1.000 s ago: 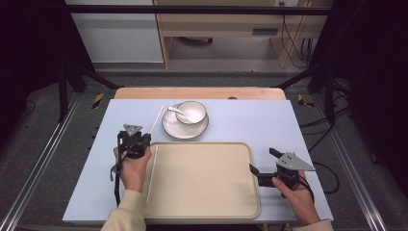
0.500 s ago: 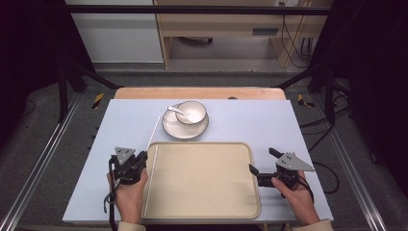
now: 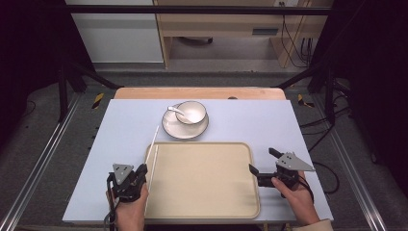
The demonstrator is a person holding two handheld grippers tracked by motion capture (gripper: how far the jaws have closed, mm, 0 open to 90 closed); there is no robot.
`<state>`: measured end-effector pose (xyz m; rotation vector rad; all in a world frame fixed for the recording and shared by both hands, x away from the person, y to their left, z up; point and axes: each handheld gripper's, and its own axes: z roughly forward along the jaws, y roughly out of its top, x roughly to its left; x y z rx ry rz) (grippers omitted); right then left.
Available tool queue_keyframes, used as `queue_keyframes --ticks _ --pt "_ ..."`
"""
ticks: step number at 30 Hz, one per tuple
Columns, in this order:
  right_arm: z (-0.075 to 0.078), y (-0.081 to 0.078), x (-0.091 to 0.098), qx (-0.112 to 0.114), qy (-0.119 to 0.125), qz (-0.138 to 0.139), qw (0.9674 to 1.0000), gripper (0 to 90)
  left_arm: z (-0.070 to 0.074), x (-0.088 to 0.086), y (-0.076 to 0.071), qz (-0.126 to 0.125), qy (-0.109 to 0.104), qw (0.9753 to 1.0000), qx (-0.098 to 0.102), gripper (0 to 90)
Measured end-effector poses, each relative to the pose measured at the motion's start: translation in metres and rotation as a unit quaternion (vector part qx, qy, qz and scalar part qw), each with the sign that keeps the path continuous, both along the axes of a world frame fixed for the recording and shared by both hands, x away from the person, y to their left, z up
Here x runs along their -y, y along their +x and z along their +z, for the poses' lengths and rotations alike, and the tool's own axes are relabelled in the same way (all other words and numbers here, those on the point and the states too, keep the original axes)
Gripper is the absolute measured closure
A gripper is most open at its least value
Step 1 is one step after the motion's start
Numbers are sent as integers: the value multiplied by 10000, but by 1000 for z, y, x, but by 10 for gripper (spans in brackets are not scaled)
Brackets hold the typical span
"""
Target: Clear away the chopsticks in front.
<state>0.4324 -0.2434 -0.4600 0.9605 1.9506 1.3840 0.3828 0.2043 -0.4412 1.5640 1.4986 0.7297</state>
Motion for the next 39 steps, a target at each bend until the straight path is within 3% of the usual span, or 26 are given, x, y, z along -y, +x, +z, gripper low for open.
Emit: queue_keyframes --ticks 16,39 --pt "1 -1 -1 7 -17 3 10000 43 -21 24 -25 -65 48 9999 -109 857" --pt "0 -1 -4 -7 -43 50 10000 43 -34 25 -41 132 2 9997 -182 857"
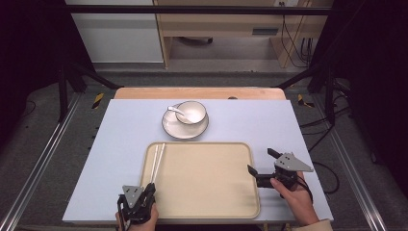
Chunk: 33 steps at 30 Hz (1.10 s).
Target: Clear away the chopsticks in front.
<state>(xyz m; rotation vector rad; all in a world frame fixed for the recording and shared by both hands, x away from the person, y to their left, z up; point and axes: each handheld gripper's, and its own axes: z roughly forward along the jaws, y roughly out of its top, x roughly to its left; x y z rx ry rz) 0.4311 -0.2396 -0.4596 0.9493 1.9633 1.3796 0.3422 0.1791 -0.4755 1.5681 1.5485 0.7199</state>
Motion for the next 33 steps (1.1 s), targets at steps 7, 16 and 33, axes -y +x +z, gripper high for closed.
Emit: queue_keyframes --ticks 7,16,33 --pt "0 0 0 9 -13 30 10000 43 -5 0 -2 83 -25 10000 -15 857" --pt "-1 0 -1 -13 -10 30 10000 43 -9 2 0 32 -70 9999 -116 854" --pt "-1 0 0 -30 -3 5 10000 43 2 -1 12 -223 91 9997 1 575"
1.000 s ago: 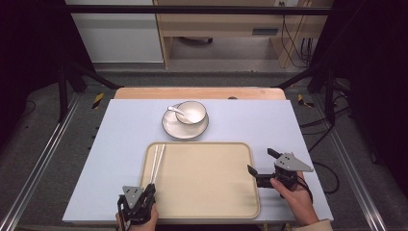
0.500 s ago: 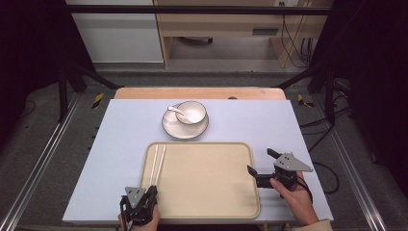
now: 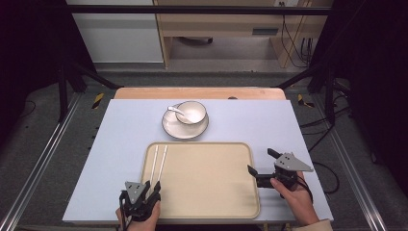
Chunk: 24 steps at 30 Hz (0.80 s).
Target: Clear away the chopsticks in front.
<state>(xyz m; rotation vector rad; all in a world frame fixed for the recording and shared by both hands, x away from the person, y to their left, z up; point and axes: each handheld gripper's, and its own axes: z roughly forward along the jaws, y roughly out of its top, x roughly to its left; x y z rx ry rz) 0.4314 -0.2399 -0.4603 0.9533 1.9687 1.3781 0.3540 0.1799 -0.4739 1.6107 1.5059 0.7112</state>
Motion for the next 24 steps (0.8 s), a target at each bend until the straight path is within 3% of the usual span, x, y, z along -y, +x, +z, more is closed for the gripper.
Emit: queue_keyframes --ticks 3,9,11,14,16,17,18,19,22,23,24 --pt "0 0 0 -2 3 -21 10000 43 4 -3 7 -160 113 9998 17 523" --pt "0 0 1 0 6 -18 10000 42 13 -7 15 -324 109 9994 101 432" --pt "0 0 1 10 -4 -17 10000 42 18 -10 23 -557 151 9983 128 375" --pt "0 0 1 6 2 -20 10000 42 21 -12 29 -699 215 9972 138 322" --pt "0 0 1 2 2 -32 10000 42 24 -14 38 -1000 312 9943 178 291" --pt "0 0 2 0 -2 -39 10000 41 25 -16 45 -1230 406 9914 209 242" --pt "0 0 2 0 -2 -39 10000 41 25 -16 45 -1230 406 9914 209 227" --pt "0 0 2 -1 3 -39 10000 41 27 -17 49 -1346 481 9895 228 227" --pt "-1 1 2 8 -20 -50 10000 41 33 -25 60 -1725 529 9828 388 180" --pt "-1 1 3 14 -34 -52 10000 40 36 -33 67 -1883 493 9793 564 160" --pt "-1 1 3 14 -34 -52 10000 40 36 -33 67 -1883 493 9793 564 153"
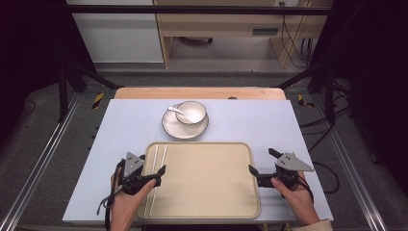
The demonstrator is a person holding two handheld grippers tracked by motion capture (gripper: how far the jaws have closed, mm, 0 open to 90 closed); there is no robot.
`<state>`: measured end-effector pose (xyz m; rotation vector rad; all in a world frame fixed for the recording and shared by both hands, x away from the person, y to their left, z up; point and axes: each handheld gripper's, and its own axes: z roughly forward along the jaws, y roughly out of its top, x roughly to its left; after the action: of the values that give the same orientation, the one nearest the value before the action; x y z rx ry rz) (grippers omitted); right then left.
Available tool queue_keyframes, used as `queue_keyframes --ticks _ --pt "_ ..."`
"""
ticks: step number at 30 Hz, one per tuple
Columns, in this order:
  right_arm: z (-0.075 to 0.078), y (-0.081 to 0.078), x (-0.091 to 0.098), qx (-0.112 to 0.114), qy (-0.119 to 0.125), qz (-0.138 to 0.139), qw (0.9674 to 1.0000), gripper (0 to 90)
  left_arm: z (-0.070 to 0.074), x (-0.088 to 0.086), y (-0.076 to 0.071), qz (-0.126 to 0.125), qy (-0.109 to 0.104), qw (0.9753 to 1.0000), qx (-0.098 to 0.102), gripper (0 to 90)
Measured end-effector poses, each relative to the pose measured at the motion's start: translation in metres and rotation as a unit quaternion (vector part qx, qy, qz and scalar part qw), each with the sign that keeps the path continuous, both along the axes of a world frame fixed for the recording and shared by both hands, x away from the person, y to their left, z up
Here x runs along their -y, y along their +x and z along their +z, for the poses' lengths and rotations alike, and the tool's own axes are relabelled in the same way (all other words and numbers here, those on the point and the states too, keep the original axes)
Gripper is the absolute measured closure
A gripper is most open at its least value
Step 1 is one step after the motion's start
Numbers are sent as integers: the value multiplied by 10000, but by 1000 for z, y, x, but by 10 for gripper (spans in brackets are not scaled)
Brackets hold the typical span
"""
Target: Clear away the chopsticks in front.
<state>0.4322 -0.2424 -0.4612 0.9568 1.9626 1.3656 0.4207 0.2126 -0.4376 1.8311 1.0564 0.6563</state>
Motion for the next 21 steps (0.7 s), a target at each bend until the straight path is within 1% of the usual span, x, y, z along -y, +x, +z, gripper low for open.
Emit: queue_keyframes --ticks 1,2,3,4,5,6,7,8,9,10,11,12,13,15,16,18,19,20,21 --pt "0 0 0 3 -14 1 10000 40 1 -5 4 -101 -90 9999 66 153" --pt "0 0 0 14 -34 5 10000 40 2 -12 10 -244 -241 9993 122 142" --pt "-1 0 0 26 -90 11 10000 38 1 -19 14 -339 -347 9986 188 115" --pt "-1 0 0 26 -90 11 10000 38 1 -23 18 -384 -386 9983 205 115" --pt "-1 0 0 30 -107 4 9999 38 0 -29 21 -385 -468 9979 212 110" --pt "-1 0 0 39 -121 -7 9999 37 -2 -35 25 -397 -572 9973 251 109" --pt "-1 1 0 63 -143 -36 9999 36 -6 -44 29 -467 -636 9964 299 97" --pt "-1 1 0 63 -143 -36 9999 36 -6 -44 29 -467 -636 9964 299 85" --pt "-1 1 0 111 -168 -86 9998 36 -9 -49 31 -468 -674 9961 329 84" --pt "-1 1 0 111 -168 -86 9998 36 -10 -52 32 -482 -677 9959 344 84" --pt "-2 2 1 141 -154 -146 9997 35 -13 -57 34 -501 -649 9958 404 82" --pt "-2 2 1 141 -154 -146 9997 35 -13 -57 34 -501 -649 9958 404 78" --pt "-2 4 2 161 -153 -219 9995 35 -13 -61 35 -597 -603 9952 488 71" --pt "-2 5 4 157 -104 -311 9993 35 -13 -63 34 -696 -505 9942 652 63" --pt "-2 5 5 162 -88 -374 9991 35 -13 -63 34 -696 -505 9942 652 58" --pt "-2 5 7 161 -65 -421 9990 35 -15 -66 33 -744 -453 9936 713 50" --pt "-2 4 9 191 -30 -522 9984 35 -19 -69 30 -748 -495 9931 758 49" --pt "-2 4 9 191 -30 -522 9984 35 -19 -69 30 -748 -495 9931 758 49" --pt "-2 4 10 225 -41 -540 9983 35 -22 -70 28 -742 -428 9935 754 49"
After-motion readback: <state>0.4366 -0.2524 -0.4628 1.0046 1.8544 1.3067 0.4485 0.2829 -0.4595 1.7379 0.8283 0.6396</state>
